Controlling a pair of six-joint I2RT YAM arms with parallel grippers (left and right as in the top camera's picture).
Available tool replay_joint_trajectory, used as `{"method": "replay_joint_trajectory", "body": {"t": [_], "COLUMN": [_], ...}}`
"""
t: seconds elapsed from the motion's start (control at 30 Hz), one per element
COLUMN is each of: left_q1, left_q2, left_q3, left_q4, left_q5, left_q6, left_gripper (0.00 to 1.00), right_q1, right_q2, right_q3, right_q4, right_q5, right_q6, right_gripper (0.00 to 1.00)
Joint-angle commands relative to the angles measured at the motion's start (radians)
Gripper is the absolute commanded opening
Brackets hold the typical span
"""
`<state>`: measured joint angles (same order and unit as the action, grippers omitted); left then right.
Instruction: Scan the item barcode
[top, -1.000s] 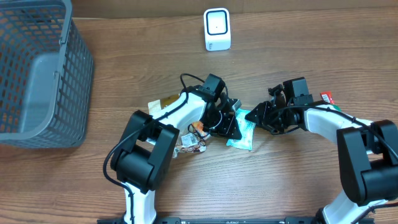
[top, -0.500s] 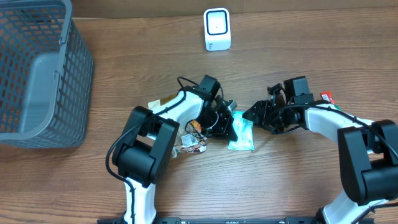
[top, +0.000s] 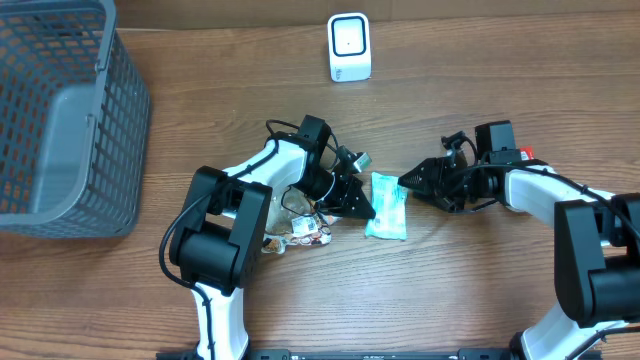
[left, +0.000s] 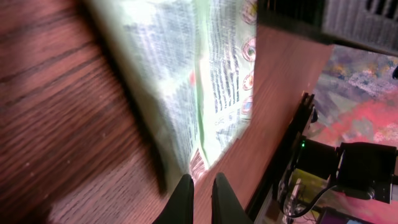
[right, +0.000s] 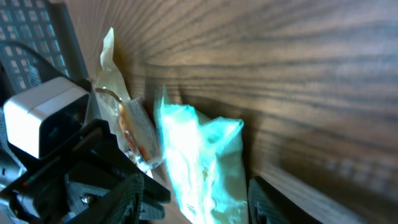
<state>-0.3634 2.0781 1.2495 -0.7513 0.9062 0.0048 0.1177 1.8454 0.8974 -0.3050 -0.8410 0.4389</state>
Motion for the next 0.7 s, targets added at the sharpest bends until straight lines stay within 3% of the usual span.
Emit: {"method": "replay_joint_trajectory", "body": {"t": [0.0, 0.2, 0.53, 0.67], "left_q1": [-0.005, -0.003, -0.101, -0.130], "left_q2": [-0.040, -0.040, -0.040, -0.038], "left_q3": [0.010, 0.010, 0.010, 0.010], "left_q4": [-0.001, -0.003, 0.000, 0.027], "left_q5": [0.043, 0.042, -0.294, -0.316], "left_q6": [0.040, 0.039, -0.186, -0.231], "left_gripper": [0.04, 0.04, 0.06, 0.09], "right_q1": [0.008, 0.008, 0.041, 0.097], "right_q2": [0.012, 0.012, 0.012, 0.013], "right_q3": [0.001, 0.000, 0.000, 0.000], "right_q4": [-0.020, -0.039, 0.014, 0.015], "right_q5": [-0.017, 0.090, 0.158, 0.251], "right_q6": [0.051, 0.044, -0.002, -0.002], "right_gripper": [0.54, 0.54, 0.48, 0.48]}}
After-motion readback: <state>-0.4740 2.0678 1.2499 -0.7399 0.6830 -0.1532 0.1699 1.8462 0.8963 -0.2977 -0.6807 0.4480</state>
